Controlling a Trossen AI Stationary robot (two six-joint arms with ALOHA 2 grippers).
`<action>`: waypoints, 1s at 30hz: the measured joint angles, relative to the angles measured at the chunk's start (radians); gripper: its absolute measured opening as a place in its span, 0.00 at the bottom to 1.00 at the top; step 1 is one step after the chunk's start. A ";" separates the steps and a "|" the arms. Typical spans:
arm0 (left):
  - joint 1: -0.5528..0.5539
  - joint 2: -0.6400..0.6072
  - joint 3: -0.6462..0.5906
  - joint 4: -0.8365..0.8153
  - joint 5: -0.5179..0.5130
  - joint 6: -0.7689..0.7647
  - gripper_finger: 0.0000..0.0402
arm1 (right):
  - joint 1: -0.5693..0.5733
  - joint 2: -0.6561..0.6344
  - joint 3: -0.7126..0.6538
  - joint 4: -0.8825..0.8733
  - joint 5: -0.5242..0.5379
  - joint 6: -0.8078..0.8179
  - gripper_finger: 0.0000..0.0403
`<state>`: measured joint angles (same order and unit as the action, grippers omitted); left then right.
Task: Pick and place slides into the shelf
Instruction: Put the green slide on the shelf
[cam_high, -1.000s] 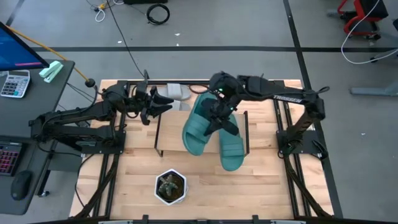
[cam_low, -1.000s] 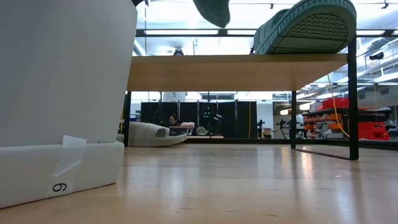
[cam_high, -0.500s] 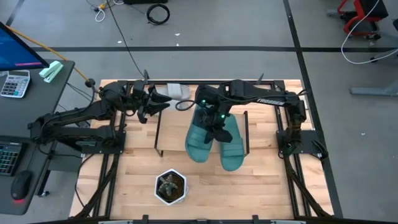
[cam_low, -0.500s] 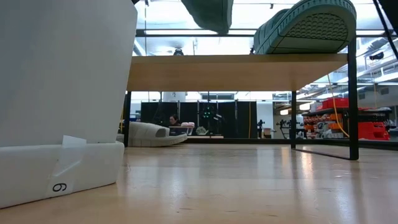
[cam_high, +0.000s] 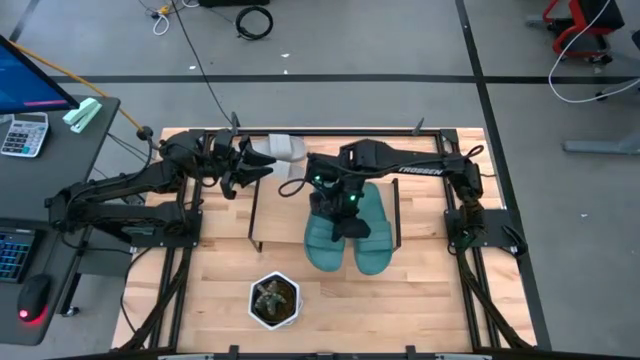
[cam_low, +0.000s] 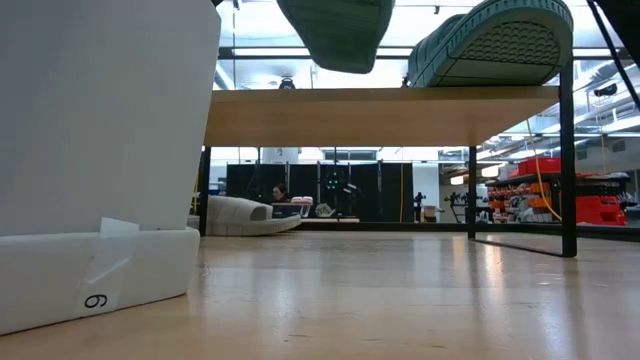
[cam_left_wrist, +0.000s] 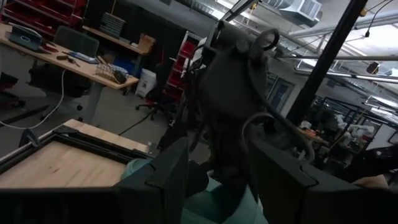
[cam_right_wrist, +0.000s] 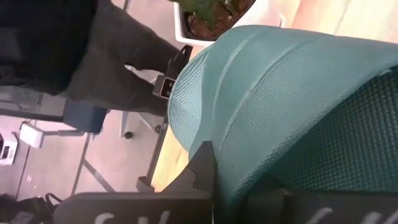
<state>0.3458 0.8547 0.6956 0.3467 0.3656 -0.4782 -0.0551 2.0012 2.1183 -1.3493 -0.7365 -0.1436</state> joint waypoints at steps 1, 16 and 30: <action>0.000 0.000 0.000 0.000 0.000 0.000 0.43 | 0.000 0.004 -0.001 -0.004 0.002 -0.005 0.02; 0.000 0.000 0.000 0.009 -0.001 -0.008 0.43 | 0.018 0.062 -0.001 -0.048 0.006 -0.062 0.02; 0.000 0.000 0.000 0.009 -0.001 -0.009 0.43 | 0.019 0.061 -0.001 -0.071 0.012 -0.060 0.02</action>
<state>0.3458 0.8547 0.6956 0.3557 0.3641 -0.4871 -0.0364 2.0622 2.1178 -1.4203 -0.7245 -0.2031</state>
